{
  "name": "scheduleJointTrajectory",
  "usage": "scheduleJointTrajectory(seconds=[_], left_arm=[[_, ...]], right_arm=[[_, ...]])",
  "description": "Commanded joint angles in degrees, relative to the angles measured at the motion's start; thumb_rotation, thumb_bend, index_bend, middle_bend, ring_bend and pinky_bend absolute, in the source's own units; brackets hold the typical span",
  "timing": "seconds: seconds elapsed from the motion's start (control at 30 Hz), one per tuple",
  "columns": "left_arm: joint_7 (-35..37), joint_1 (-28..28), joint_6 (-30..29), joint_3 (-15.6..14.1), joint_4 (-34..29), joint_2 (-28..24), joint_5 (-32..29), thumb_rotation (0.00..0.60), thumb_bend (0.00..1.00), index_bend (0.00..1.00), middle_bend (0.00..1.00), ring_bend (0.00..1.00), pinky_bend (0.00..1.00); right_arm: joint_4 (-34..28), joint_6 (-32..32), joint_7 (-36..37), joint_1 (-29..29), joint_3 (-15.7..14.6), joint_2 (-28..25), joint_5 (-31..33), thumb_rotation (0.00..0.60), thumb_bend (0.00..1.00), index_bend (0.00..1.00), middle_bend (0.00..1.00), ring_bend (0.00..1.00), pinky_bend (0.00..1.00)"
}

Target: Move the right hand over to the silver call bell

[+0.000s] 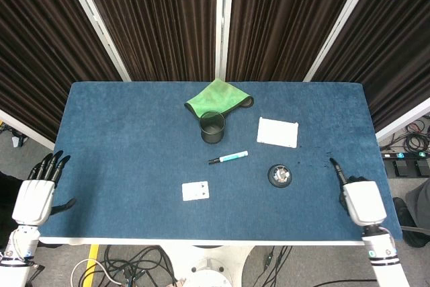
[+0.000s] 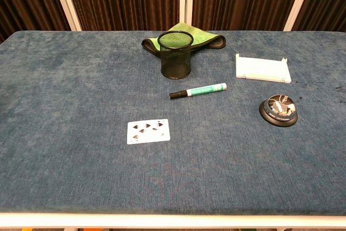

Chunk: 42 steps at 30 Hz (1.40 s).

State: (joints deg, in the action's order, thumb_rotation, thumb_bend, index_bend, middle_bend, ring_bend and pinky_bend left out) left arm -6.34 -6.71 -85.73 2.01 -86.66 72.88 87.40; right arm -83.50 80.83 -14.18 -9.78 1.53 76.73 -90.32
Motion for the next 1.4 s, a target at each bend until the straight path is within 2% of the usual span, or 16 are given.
scheduleJointTrajectory(seconds=[0.03,0.37,0.97,1.27,1.4], left_arm=[[-0.3,0.1,0.0,-0.2,-0.2,-0.1,0.0,0.600,0.03,0.09,0.01,0.00,0.17],[0.7,0.0,0.8,0.0,1.0,-0.1,-0.8,0.600,0.03,0.09,0.01,0.00,0.17],[3.2,0.3,1.2,-0.2,3.0,-0.1,-1.4,0.600,0.03,0.09,0.01,0.00,0.17],[3.7,0.4,1.4,-0.3,3.3,-0.1,-1.4,0.600,0.03,0.09,0.01,0.00,0.17],[3.8,0.4,1.3,-0.3,3.3,-0.2,-1.3,0.600,0.03,0.09,0.01,0.00,0.17]], right_arm=[[2.3,-3.1,-1.9,-1.3,-1.7,3.4,-1.1,0.600,1.00,0.04,0.87,0.74,0.69],[6.3,-9.5,-7.0,-3.7,-1.5,9.4,1.8,0.600,1.00,0.02,0.87,0.74,0.69],[5.2,-14.6,-12.6,-7.1,-0.3,11.4,6.0,0.600,1.00,0.02,0.88,0.74,0.69],[6.6,-18.3,-13.0,-8.4,-0.2,12.8,9.3,0.600,1.00,0.02,0.88,0.74,0.69],[6.5,-17.8,-13.2,-8.5,-0.4,13.0,9.3,0.600,1.00,0.02,0.88,0.74,0.69]])
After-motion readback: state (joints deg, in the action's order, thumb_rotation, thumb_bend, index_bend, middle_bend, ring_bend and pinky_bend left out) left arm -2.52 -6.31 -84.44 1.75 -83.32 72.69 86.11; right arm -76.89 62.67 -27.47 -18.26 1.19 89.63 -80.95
